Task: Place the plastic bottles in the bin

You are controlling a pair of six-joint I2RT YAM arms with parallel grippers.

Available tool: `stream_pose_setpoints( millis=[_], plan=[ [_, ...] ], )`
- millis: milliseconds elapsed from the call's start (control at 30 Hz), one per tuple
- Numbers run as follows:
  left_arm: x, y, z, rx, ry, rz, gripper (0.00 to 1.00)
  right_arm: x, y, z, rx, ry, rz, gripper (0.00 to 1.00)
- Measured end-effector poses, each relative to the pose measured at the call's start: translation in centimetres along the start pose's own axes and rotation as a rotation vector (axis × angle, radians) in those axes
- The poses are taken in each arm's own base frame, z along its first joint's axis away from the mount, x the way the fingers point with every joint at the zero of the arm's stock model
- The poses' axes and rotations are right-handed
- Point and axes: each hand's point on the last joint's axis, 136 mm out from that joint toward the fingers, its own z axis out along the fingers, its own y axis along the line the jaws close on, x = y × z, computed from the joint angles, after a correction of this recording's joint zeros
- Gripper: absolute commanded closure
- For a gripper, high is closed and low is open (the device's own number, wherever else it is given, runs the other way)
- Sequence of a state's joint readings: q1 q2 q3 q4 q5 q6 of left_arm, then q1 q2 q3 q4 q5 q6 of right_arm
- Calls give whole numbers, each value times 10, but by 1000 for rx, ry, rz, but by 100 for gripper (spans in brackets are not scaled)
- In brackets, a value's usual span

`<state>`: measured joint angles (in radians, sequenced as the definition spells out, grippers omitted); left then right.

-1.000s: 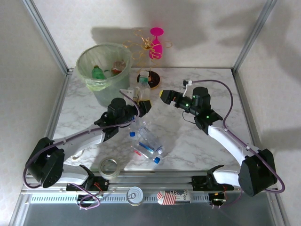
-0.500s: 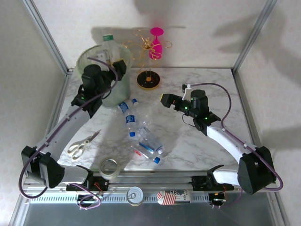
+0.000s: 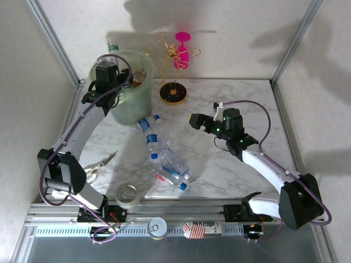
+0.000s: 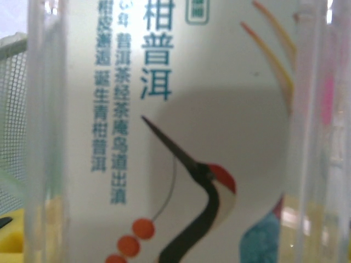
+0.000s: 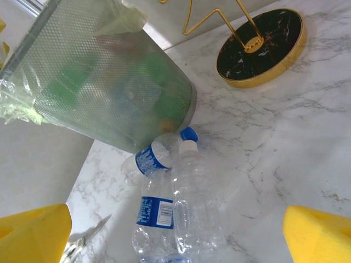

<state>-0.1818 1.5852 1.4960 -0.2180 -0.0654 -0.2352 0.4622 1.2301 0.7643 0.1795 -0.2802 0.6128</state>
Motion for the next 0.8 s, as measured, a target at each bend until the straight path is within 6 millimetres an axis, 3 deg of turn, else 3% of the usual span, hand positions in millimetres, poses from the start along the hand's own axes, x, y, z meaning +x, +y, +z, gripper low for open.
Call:
stream_pose_setpoints(
  millis=[233, 433, 533, 667, 800],
  plan=[
    [-3, 3, -1, -15, -1, -6, 2, 3, -2, 0, 6, 10, -7, 1],
    [-8, 0, -4, -2, -14, -32, 0, 7, 1, 2, -5, 24, -36, 4],
    [-14, -7, -14, 44, -29, -59, 0, 22, 5, 11, -15, 77, -69, 7],
    [-20, -19, -46, 153, -72, -109, 0, 54, 8, 31, -15, 208, -121, 8],
    [-11, -35, -81, 287, -113, -167, 0, 81, 10, 44, -10, 310, -171, 9]
  ],
)
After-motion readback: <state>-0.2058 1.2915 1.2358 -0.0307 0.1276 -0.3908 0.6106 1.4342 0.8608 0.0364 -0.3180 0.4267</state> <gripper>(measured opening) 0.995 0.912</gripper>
